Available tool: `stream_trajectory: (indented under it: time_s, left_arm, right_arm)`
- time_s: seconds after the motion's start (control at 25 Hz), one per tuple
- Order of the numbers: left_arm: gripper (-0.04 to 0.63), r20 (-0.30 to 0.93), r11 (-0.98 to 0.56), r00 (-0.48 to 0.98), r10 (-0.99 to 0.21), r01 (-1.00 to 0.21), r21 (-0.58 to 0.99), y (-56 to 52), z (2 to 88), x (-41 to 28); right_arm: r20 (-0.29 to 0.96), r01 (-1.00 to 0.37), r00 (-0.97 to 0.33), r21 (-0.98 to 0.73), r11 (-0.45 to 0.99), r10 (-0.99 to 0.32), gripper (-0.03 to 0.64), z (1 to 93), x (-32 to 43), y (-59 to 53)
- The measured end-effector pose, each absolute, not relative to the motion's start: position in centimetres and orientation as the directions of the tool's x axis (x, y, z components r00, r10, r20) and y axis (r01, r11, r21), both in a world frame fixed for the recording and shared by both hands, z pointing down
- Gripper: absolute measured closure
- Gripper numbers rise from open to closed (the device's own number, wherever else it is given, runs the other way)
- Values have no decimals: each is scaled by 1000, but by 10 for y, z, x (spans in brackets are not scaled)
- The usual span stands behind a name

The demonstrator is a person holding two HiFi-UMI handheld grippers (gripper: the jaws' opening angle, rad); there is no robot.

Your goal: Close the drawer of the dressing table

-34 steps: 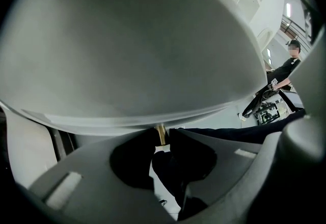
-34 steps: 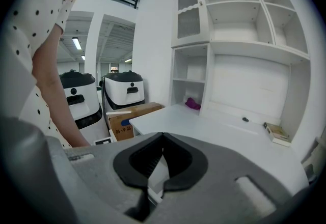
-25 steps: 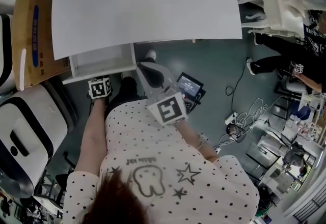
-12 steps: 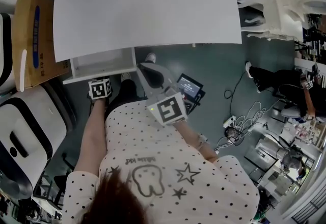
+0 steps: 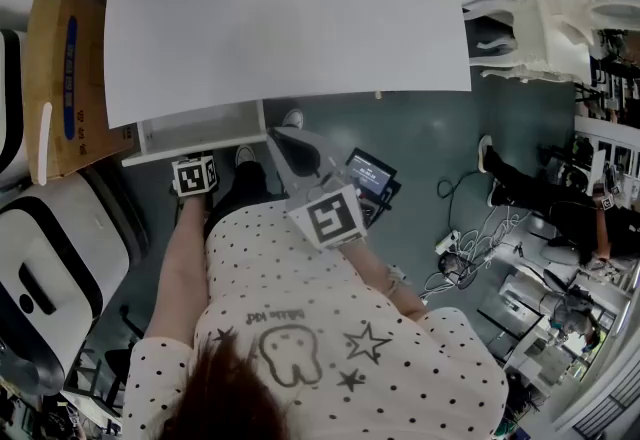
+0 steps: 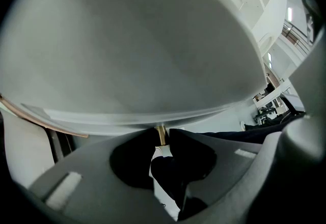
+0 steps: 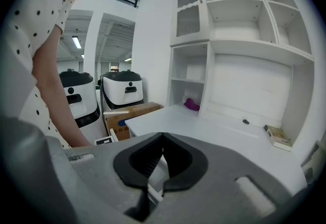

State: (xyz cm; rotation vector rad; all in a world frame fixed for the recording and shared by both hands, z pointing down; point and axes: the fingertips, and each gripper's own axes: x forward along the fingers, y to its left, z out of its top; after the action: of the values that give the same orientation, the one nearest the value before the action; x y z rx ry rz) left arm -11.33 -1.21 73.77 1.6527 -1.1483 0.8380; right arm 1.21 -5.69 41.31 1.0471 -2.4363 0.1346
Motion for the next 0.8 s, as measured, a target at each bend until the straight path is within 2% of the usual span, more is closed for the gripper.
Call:
stream_trajectory:
  time_s: [0.64, 0.8]
  left_arm:
    - [509, 890, -95, 314, -330, -949, 300, -21, 737, -112]
    - [509, 889, -75, 288, -356, -957, 280, -24, 735, -115]
  right_arm:
    - [494, -722, -571, 78, 687, -656, 617, 417, 26, -53]
    - [479, -689, -612, 68, 722, -630, 617, 421, 25, -58]
